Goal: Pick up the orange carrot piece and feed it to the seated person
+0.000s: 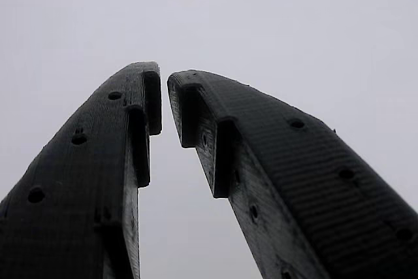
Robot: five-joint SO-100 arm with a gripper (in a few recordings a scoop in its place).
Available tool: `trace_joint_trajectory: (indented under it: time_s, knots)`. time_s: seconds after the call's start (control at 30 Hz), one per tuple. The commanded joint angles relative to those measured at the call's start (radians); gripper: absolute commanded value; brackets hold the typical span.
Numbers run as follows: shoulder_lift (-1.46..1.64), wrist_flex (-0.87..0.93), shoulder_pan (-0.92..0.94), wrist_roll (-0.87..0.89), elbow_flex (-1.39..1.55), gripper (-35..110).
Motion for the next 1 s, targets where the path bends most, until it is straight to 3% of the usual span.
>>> trace_joint_trajectory:
  time_s: [0.0, 0.2, 0.47, 0.97]
  knots:
    - [-0.054, -0.115, 0.075, 0.006, -0.071, -2]
    - [-0.127, -0.272, 0.161, -0.147, -0.071, -2]
    - [-0.135, -0.301, 0.285, -0.371, -0.081, -2]
    - [-0.311, -0.298, 0.454, -0.465, -0.259, -2]
